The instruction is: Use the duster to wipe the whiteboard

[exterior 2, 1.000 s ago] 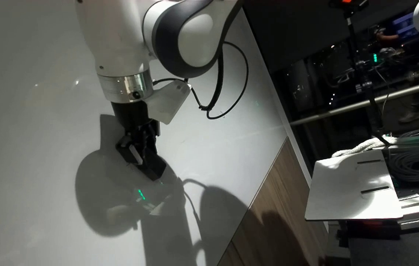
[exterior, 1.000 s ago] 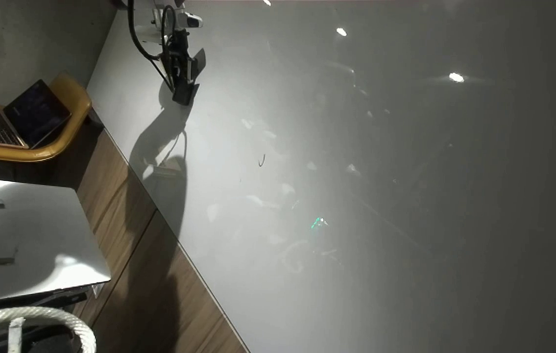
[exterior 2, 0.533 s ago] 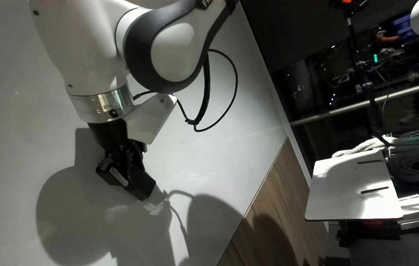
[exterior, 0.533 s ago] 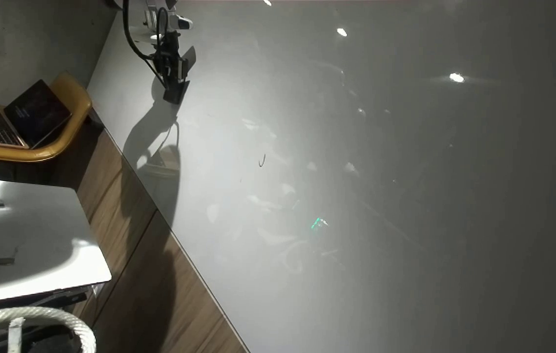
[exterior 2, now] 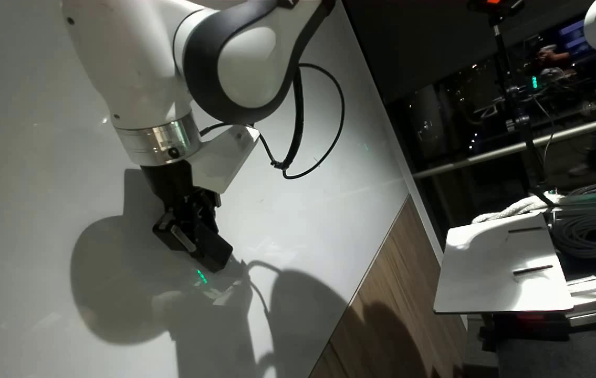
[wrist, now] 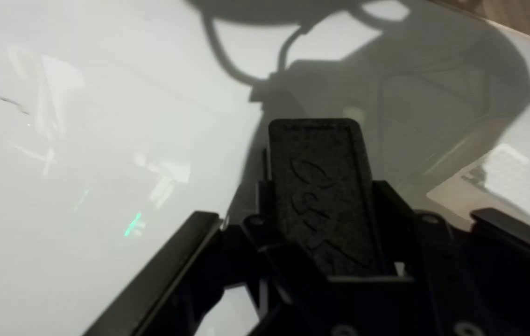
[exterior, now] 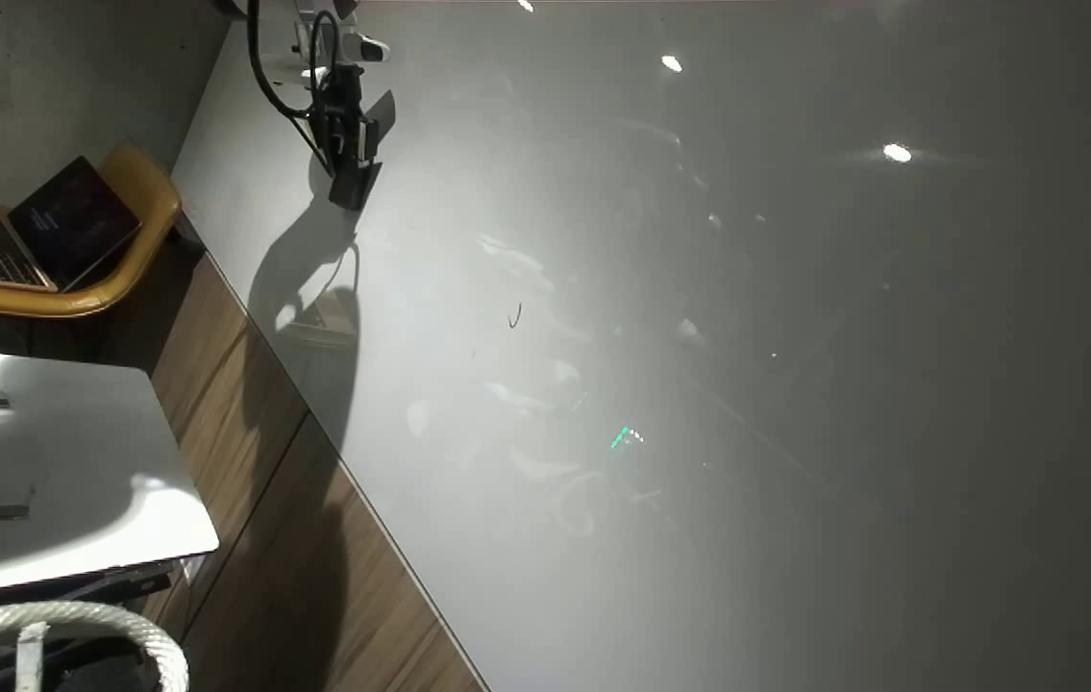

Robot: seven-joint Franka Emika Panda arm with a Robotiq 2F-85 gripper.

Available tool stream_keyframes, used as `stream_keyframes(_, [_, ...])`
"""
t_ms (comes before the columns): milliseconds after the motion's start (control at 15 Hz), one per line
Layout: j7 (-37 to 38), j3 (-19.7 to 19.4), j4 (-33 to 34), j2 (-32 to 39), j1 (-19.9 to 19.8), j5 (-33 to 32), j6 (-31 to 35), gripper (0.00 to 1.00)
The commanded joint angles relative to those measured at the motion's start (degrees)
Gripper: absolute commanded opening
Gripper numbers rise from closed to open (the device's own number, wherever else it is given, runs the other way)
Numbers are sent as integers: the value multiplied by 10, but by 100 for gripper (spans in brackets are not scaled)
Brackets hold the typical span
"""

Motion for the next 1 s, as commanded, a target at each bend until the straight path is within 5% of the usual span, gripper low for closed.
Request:
stream_keyframes(0, [23, -42, -42, -38, -36, -40, 50, 29])
stream_keyframes(400, [76, -59, -150, -110, -87, -79, 76, 29])
stream_keyframes(933, [115, -97, -255, -188, -202, -105, 132, 29])
